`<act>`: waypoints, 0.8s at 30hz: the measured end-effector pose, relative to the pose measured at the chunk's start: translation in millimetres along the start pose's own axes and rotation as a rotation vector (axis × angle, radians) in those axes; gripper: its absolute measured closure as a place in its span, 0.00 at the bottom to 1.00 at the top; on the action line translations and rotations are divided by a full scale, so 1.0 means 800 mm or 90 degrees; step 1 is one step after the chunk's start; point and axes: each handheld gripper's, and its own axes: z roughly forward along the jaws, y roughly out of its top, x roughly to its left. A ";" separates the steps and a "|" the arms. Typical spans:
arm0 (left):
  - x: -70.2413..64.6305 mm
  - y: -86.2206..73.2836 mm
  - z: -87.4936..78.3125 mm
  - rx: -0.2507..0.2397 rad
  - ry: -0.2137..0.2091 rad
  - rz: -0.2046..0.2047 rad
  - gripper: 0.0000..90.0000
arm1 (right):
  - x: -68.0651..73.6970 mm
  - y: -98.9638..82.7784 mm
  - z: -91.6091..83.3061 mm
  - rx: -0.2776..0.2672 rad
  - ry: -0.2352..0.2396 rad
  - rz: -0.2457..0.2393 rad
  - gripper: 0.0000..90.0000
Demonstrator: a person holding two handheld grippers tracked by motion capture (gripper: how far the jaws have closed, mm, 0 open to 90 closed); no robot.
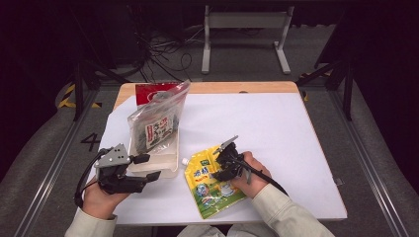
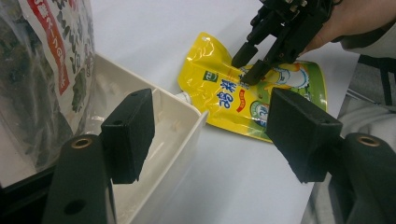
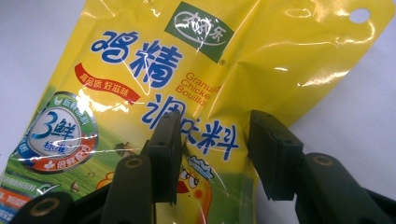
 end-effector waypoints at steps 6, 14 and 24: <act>0.000 0.000 0.001 0.000 -0.005 -0.001 0.37 | -0.003 0.005 0.000 0.016 -0.001 -0.003 0.69; 0.000 -0.002 0.001 0.000 -0.006 -0.003 0.37 | -0.005 0.009 -0.003 0.022 -0.014 -0.006 0.89; 0.002 -0.003 0.005 0.001 -0.014 -0.012 0.37 | -0.003 0.003 -0.015 -0.027 0.012 -0.004 0.94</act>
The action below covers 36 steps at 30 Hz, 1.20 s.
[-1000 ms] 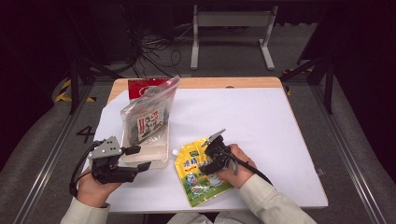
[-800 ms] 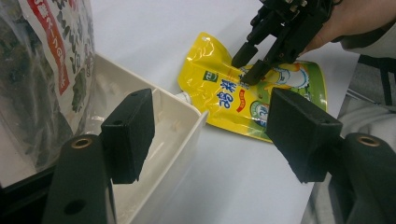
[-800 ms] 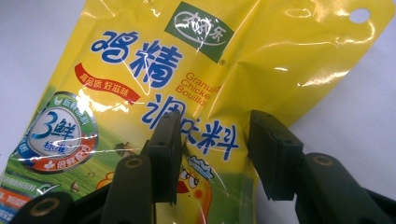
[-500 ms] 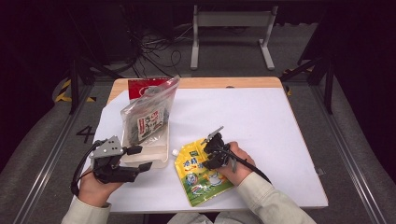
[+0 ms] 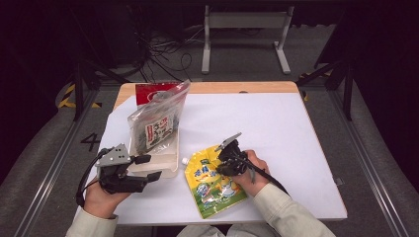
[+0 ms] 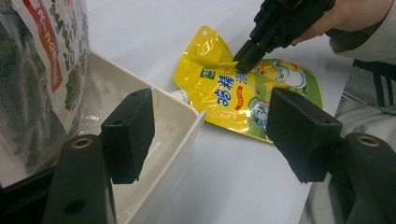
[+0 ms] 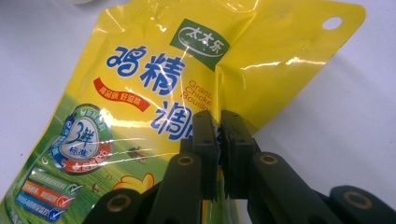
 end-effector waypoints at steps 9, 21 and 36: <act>0.000 -0.001 0.006 0.000 -0.007 0.001 0.37 | 0.004 -0.001 -0.032 -0.082 0.002 -0.016 0.94; -0.002 -0.001 0.015 -0.034 -0.012 -0.025 0.37 | 0.008 -0.010 -0.084 -0.211 -0.043 -0.045 0.94; -0.005 0.001 0.028 -0.056 -0.030 -0.032 0.36 | 0.015 -0.019 -0.112 -0.285 -0.069 -0.056 0.94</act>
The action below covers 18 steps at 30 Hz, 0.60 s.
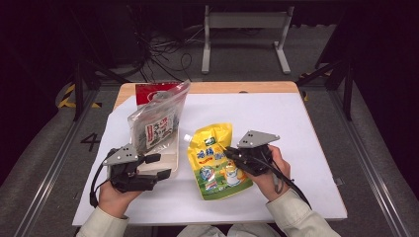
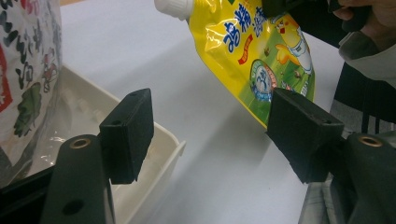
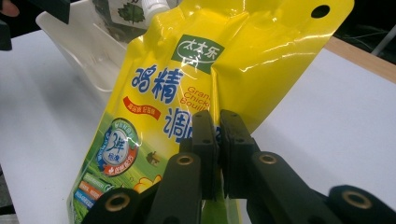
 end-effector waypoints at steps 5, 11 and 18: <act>-0.003 0.000 0.007 0.003 -0.005 -0.001 0.36 | 0.001 0.000 -0.004 -0.005 0.003 0.002 0.94; -0.006 -0.001 0.015 -0.002 -0.022 -0.015 0.36 | 0.002 0.003 -0.014 -0.025 -0.002 -0.001 0.94; -0.016 -0.003 0.035 -0.012 -0.043 -0.030 0.35 | 0.005 0.005 -0.022 -0.044 -0.007 -0.004 0.94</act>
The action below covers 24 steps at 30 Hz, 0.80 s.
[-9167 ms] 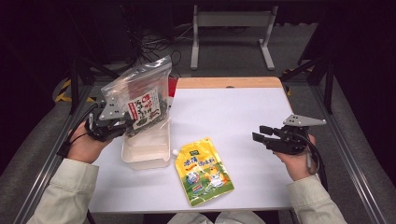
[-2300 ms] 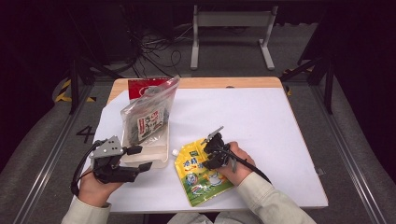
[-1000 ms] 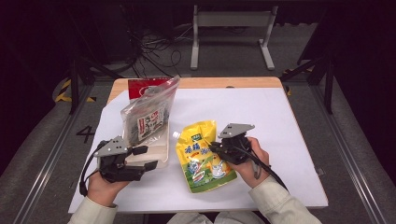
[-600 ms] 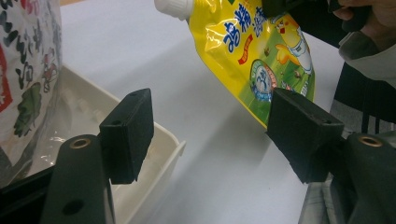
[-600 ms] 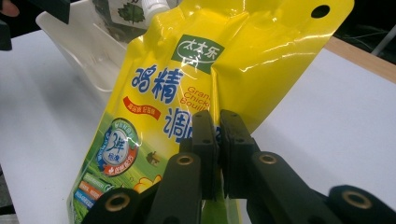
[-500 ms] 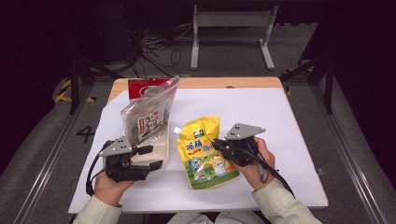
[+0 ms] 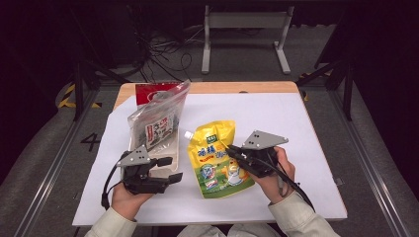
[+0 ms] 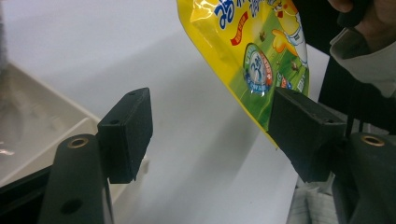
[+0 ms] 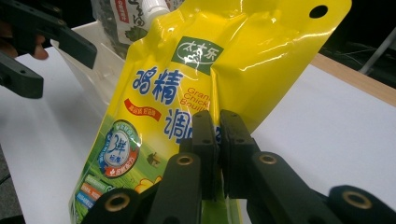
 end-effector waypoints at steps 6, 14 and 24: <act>-0.006 -0.001 0.020 0.009 -0.012 -0.004 0.33 | 0.006 0.003 -0.004 -0.018 0.001 -0.006 0.94; -0.008 0.000 0.045 0.012 -0.048 -0.026 0.29 | 0.018 0.008 -0.004 -0.042 0.016 -0.013 0.94; -0.012 0.000 0.065 0.002 -0.103 -0.029 0.33 | 0.026 0.007 0.003 -0.044 0.030 -0.013 0.94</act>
